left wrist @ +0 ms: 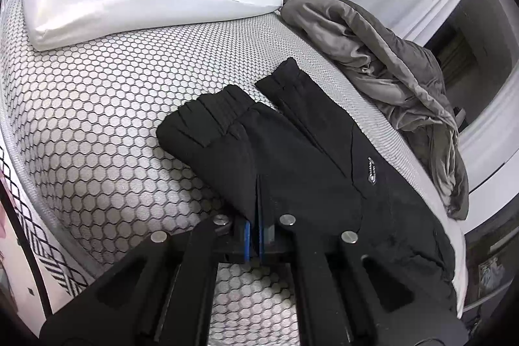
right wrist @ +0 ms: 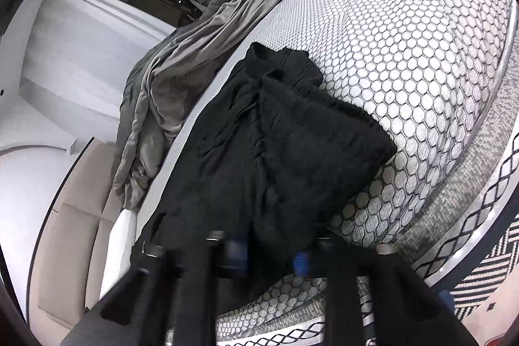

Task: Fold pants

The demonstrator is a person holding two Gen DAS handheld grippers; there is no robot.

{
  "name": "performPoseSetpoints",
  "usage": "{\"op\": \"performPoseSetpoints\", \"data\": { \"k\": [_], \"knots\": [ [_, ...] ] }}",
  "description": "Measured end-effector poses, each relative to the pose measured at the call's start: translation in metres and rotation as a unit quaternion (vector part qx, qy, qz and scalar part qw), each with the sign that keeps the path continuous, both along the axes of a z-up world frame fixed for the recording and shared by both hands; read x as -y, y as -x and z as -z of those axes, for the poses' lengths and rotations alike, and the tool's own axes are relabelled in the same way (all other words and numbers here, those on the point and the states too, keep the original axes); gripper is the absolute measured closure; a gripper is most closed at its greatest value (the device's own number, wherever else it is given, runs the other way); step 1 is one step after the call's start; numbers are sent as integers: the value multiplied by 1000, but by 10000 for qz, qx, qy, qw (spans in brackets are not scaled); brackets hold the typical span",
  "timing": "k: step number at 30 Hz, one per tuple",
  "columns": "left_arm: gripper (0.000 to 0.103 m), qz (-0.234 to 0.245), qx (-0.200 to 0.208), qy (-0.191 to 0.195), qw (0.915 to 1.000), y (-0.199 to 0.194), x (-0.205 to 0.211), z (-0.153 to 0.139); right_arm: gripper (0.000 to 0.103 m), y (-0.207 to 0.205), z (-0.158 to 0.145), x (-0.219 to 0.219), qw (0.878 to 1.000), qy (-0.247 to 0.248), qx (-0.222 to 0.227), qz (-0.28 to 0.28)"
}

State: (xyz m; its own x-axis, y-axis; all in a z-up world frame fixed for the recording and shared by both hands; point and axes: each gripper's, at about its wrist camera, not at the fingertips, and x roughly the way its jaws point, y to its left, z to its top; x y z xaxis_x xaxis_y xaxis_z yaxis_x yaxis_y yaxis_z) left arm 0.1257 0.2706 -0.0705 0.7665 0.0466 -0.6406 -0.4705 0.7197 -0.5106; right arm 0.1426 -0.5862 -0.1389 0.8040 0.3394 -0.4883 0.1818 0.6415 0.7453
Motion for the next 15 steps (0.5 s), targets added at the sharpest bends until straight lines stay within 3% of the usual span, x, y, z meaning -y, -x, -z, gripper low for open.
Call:
{"op": "performPoseSetpoints", "data": {
  "k": [4, 8, 11, 15],
  "knots": [
    [103, 37, -77, -46, 10000, 23, 8, 4, 96, 24, -10, 1, 9988, 441, 215, 28],
    [103, -3, -6, -157, 9999, 35, 8, -2, 96, 39, -9, 11, 9995, 240, 213, 4],
    [103, -40, 109, -201, 9997, 24, 7, -19, 96, 33, -25, 7, 9990, 262, 340, 113],
    [103, -4, 223, -592, 9980, -17, 13, -64, 96, 13, -71, -7, 9951, 613, 688, 354]
  ]
}}
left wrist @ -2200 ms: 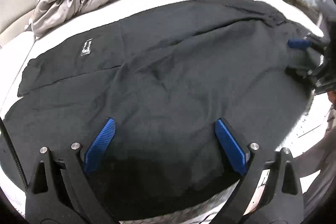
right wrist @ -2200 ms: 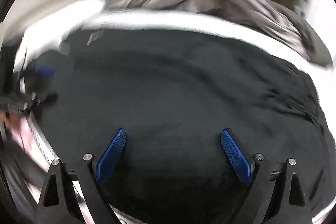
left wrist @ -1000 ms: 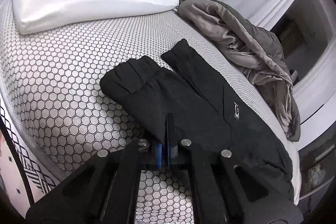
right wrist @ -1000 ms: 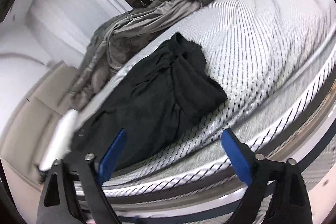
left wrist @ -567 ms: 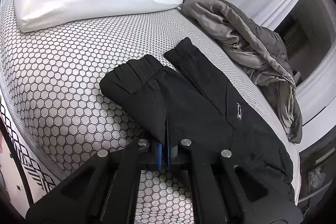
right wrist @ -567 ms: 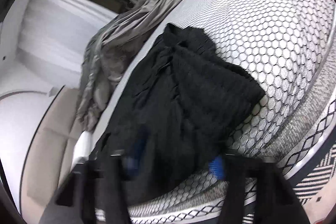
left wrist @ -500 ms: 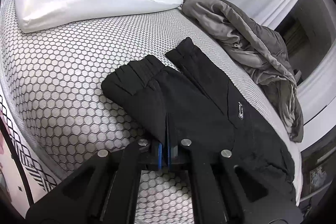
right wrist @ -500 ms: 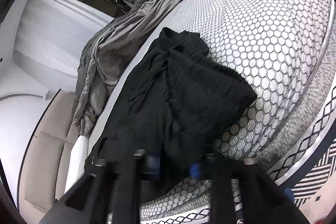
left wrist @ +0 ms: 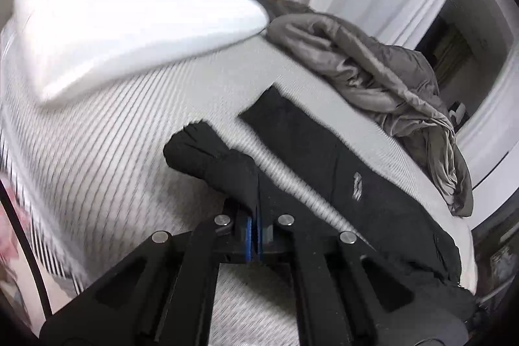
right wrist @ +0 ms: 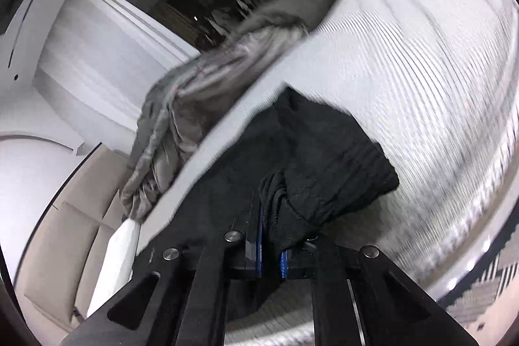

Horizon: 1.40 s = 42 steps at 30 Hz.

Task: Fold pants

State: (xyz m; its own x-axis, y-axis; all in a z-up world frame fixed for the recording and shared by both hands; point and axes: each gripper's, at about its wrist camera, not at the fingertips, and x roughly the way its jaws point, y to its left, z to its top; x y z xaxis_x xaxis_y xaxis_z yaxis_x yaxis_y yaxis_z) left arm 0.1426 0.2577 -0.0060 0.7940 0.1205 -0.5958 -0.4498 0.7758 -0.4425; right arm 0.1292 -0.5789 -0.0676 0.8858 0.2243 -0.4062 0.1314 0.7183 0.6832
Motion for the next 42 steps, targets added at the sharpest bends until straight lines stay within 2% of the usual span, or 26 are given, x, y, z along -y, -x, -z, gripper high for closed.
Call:
{"op": "performPoseSetpoints", "data": {
  "k": [2, 5, 9, 10, 11, 12, 13, 15, 16, 17, 18, 19, 21, 24, 25, 26, 28, 29, 30, 31, 32, 35, 37, 39, 40, 42],
  "knots": [
    [103, 8, 23, -147, 9999, -30, -2, -20, 96, -20, -30, -9, 9992, 332, 160, 137],
    [103, 43, -9, -166, 9999, -89, -5, -40, 96, -74, -68, -20, 9969, 726, 204, 204],
    [102, 16, -130, -93, 9999, -179, -7, -47, 96, -165, -89, -27, 9953, 900, 125, 320],
    [93, -6, -215, -13, 9998, -201, -8, -44, 93, -185, -89, -29, 9944, 986, 30, 389],
    [68, -11, -362, 8, 9993, -219, -8, -40, 81, -210, -89, -32, 9921, 1161, -83, 460],
    [53, 29, -606, 49, 9981, -241, -10, -32, 70, -235, -86, -36, 9893, 1335, -282, 524],
    [30, 19, -709, 47, 9975, -250, -10, -28, 53, -250, -81, -38, 9878, 1378, -451, 560],
    [29, 21, -825, -126, 9965, -254, -10, -24, 51, -266, -69, -40, 9885, 1195, -711, 595],
    [26, 68, -831, -213, 9963, -251, -10, -24, 46, -265, -66, -44, 9881, 1224, -706, 602],
    [21, 82, -798, -267, 9964, -244, -11, -25, 37, -259, -66, -48, 9876, 1318, -624, 582],
    [20, 55, -778, -279, 9966, -236, -13, -24, 31, -251, -66, -52, 9870, 1414, -520, 563],
    [20, 42, -720, -226, 9971, -225, -15, -24, 23, -241, -67, -55, 9861, 1508, -420, 548],
    [20, 126, -601, -68, 9981, -206, -16, -19, 22, -217, -67, -57, 9866, 1540, -243, 482],
    [21, 365, -523, 296, 9975, -188, -6, -2, 16, -178, -66, -60, 9906, 1312, -33, 381],
    [24, 614, -554, 518, 9952, -190, 2, 9, 16, -167, -65, -61, 9920, 1227, 3, 307],
    [31, 735, -614, 603, 9936, -193, 8, 17, 16, -158, -62, -62, 9928, 1166, 6, 269],
    [36, 934, -909, 677, 9892, -208, 22, 36, 16, -135, -56, -64, 9948, 998, 44, 211],
    [43, 1001, -1064, 705, 9868, -217, 28, 47, 15, -128, -53, -64, 9952, 952, 65, 196],
    [55, 987, -1258, 752, 9843, -228, 31, 60, 14, -119, -48, -64, 9957, 895, 84, 221],
    [88, 928, -1354, 772, 9834, -233, 32, 68, 14, -114, -43, -64, 9960, 859, 79, 218],
    [102, 904, -1390, 802, 9829, -236, 32, 74, 14, -111, -38, -62, 9962, 843, 62, 200],
    [103, 897, -1140, 775, 9864, -223, 29, 76, 14, -112, -23, -53, 9966, 778, -121, 223],
    [103, 968, -1016, 613, 9882, -205, 26, 65, 14, -115, -18, -47, 9968, 747, -172, 228],
    [103, 991, -914, 636, 9888, -181, 18, 54, 14, -116, -18, -42, 9968, 748, -175, 233],
    [103, 987, -897, 609, 9892, -174, 16, 50, 14, -116, -18, -40, 9967, 757, -169, 239],
    [97, 930, -1121, 432, 9884, -172, 15, 51, 14, -116, -18, -37, 9970, 726, -166, 227]
  ]
}}
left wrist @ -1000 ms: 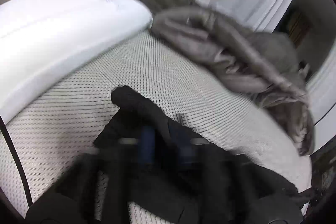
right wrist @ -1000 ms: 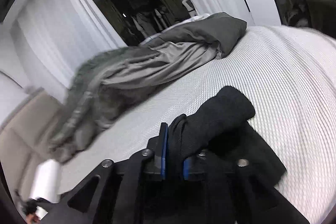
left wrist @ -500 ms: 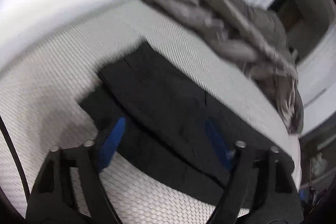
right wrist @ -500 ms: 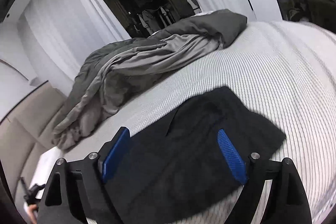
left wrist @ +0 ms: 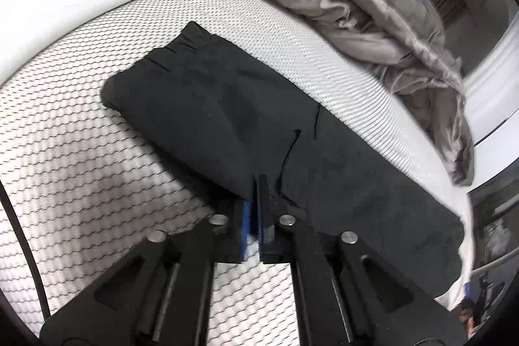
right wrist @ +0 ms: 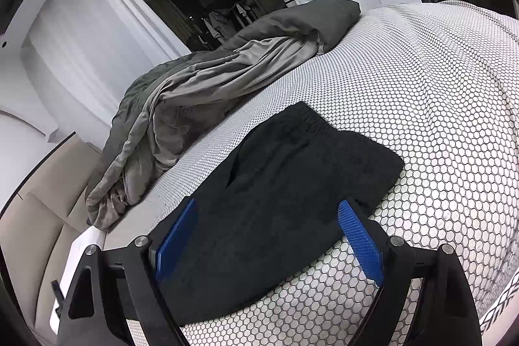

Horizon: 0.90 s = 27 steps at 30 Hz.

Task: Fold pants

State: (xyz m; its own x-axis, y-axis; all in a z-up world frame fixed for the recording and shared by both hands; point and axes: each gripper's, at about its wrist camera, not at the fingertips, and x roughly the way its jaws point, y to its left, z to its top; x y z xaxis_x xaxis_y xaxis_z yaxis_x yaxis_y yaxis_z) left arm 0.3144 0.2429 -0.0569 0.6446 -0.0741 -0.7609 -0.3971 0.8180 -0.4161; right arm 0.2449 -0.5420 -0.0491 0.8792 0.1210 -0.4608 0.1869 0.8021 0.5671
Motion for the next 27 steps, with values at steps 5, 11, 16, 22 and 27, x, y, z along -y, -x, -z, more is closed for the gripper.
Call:
{"op": "performPoseSetpoints", "data": {
  "k": [5, 11, 16, 22, 27],
  "knots": [
    [66, -301, -411, 233, 9984, 15, -8, 19, 14, 6, 1, 3, 9999, 111, -22, -86],
    [35, -145, -90, 860, 9962, 34, -5, 24, 14, 15, 10, 16, 9993, -161, -207, -255],
    [61, -575, 115, 861, 9946, 9, -1, 34, 14, 6, 42, 33, 9890, -1166, -593, -693],
    [97, -758, 155, 690, 9946, -14, -2, 37, 15, -19, 84, 55, 9717, -2214, -532, -630],
    [99, -643, 283, 436, 9966, -5, -2, 30, 58, -61, 99, 27, 9780, -1807, -594, -861]
  ]
}}
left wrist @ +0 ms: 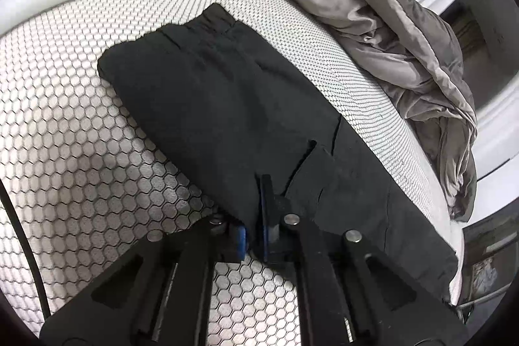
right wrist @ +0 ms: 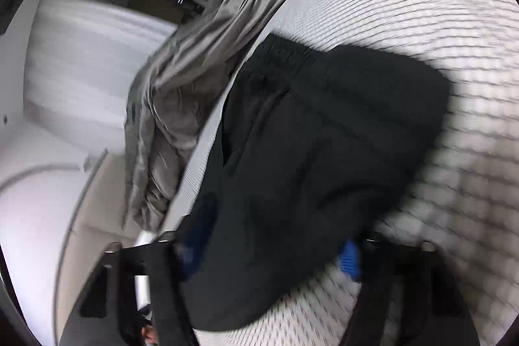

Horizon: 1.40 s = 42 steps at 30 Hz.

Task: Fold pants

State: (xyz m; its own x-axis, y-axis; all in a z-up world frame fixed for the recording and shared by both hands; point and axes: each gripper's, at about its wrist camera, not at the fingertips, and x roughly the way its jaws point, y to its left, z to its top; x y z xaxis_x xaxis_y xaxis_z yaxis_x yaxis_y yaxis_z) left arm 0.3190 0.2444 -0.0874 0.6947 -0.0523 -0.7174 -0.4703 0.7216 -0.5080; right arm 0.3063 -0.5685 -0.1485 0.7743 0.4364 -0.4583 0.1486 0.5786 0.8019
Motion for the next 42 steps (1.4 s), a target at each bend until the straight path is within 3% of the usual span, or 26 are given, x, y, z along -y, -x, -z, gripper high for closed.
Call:
{"op": "performPoseSetpoints", "data": {
  "k": [1, 2, 5, 7, 10, 15, 17, 20, 22, 25, 27, 28, 29, 31, 33, 34, 35, 39, 42],
  "knots": [
    [99, 11, -1, -33, 10000, 1, 0, -2, 89, -10, 6, -10, 9995, 251, -174, -108],
    [100, 17, 6, -55, 10000, 4, -1, -3, 94, -14, 10, -15, 9987, 406, -281, -146],
    [100, 38, 64, 20, 10000, 27, -4, -7, 99, -5, 3, -14, 9986, 496, -154, 16],
    [100, 91, 63, -141, 9998, 40, 0, -12, 100, 8, -8, -13, 9981, 612, 14, 59],
    [100, 157, 31, -539, 9984, 75, 10, -23, 101, 37, -16, -15, 9968, 796, 88, -55],
    [98, 271, -87, -614, 9977, 141, 17, -25, 101, 102, -10, -13, 9962, 849, 61, -204],
    [82, 232, -239, -610, 9976, 163, 11, -20, 93, 121, -2, -10, 9954, 912, -80, -290],
    [71, -59, -306, -918, 9953, 192, 7, -33, 71, 141, 0, -3, 9923, 1172, -205, -334],
    [68, -181, -241, -1339, 9905, 212, 13, -49, 53, 162, -16, 9, 9869, 1609, -105, 82],
    [47, -114, -1, -1844, 9828, 232, 38, -75, 48, 193, -36, 26, 9658, 2420, -156, 917],
    [38, 104, 257, -2057, 9782, 233, 61, -88, 48, 212, -55, 31, 9543, 2708, 139, 1260],
    [29, 359, 427, -2165, 9747, 232, 80, -95, 46, 217, -64, 28, 9550, 2714, 378, 1137],
    [17, 538, 505, -2214, 9724, 228, 94, -97, 35, 219, -69, 23, 9563, 2703, 503, 994],
    [16, 1125, 732, -2292, 9641, 213, 135, -102, 18, 210, -78, -4, 9575, 2754, 736, 432],
    [12, 1618, 819, -2310, 9559, 195, 171, -101, 14, 192, -80, -40, 9509, 2972, 830, -248],
    [0, 1955, 812, -2331, 9491, 183, 197, -97, 10, 181, -80, -62, 9431, 3173, 787, -614],
    [1, 2172, 856, -2348, 9436, 175, 213, -95, 7, 170, -78, -84, 9333, 3388, 739, -937],
    [1, 3356, 824, -2437, 9062, 138, 300, -66, 6, 134, -59, -168, 8842, 4116, 605, -2125],
    [1, 3974, 497, -2456, 8828, 123, 338, -33, 6, 118, -38, -210, 8642, 4276, 480, -2606]
  ]
}}
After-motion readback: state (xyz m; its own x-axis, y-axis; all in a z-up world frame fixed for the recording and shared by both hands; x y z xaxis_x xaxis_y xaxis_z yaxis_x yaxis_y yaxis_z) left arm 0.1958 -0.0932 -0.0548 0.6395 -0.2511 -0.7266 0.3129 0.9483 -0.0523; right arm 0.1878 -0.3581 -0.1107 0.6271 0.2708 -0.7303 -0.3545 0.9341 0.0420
